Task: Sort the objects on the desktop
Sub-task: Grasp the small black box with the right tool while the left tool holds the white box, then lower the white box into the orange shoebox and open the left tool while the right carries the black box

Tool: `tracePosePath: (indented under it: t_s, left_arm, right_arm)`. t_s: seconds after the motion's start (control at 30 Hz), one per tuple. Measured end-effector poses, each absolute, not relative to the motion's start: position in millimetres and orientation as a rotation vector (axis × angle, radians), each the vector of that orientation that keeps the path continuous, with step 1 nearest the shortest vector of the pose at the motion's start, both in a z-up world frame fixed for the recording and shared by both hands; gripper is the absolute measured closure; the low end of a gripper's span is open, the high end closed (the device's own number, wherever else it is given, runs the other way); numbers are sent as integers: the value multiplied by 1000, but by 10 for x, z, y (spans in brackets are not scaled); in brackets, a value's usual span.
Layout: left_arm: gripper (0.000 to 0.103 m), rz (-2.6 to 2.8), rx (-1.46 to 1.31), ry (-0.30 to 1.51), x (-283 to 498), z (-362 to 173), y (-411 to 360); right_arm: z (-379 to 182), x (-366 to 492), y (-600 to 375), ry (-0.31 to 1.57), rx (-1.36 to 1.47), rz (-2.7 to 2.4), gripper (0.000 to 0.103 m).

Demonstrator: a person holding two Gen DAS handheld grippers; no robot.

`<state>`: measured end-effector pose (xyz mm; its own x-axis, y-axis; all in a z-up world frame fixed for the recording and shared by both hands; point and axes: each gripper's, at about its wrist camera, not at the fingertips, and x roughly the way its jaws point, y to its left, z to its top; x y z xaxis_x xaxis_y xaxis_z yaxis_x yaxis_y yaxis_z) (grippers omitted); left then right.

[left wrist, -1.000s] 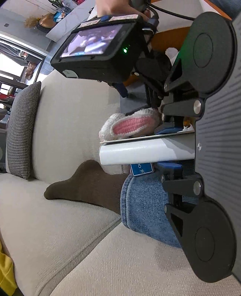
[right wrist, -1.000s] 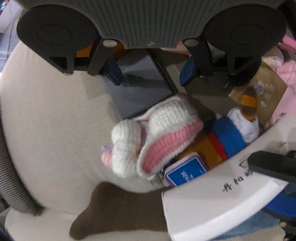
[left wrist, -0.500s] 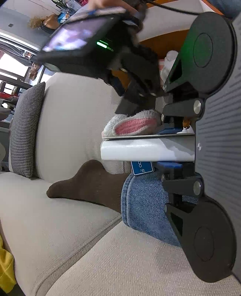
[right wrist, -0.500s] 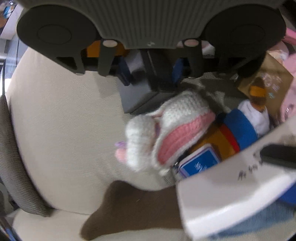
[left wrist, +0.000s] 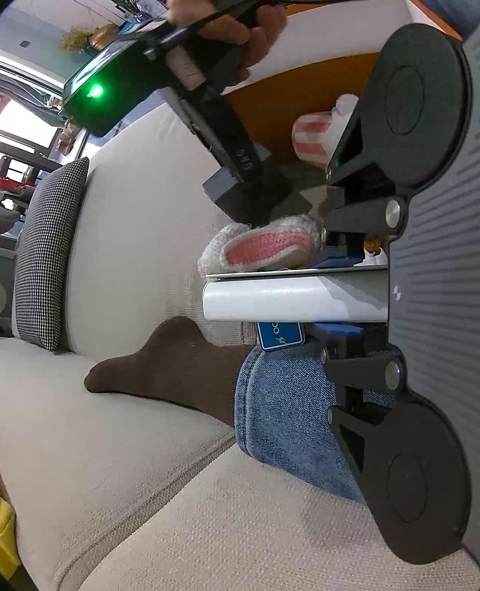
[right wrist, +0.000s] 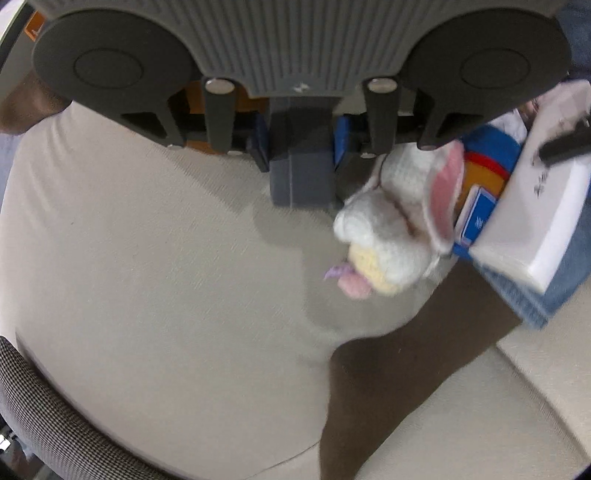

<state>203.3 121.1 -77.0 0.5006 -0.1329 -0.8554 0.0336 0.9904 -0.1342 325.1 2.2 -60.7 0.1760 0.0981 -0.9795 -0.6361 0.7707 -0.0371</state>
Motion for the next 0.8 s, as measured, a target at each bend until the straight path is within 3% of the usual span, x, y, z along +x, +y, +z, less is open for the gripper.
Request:
tracePosePath:
  t_s: [0.2, 0.57, 0.8]
  left_arm:
    - [70, -75, -86, 980, 1873, -565, 1182]
    - [70, -311, -132, 832, 1348, 279, 578]
    - [70, -497, -154, 948, 1492, 36, -206]
  right_arm:
    - [-438, 3204, -47, 1243, -430, 547, 67]
    - [875, 2378, -865, 1031, -232, 574, 67]
    - [914, 1852, -1815, 1013, -185, 417, 67]
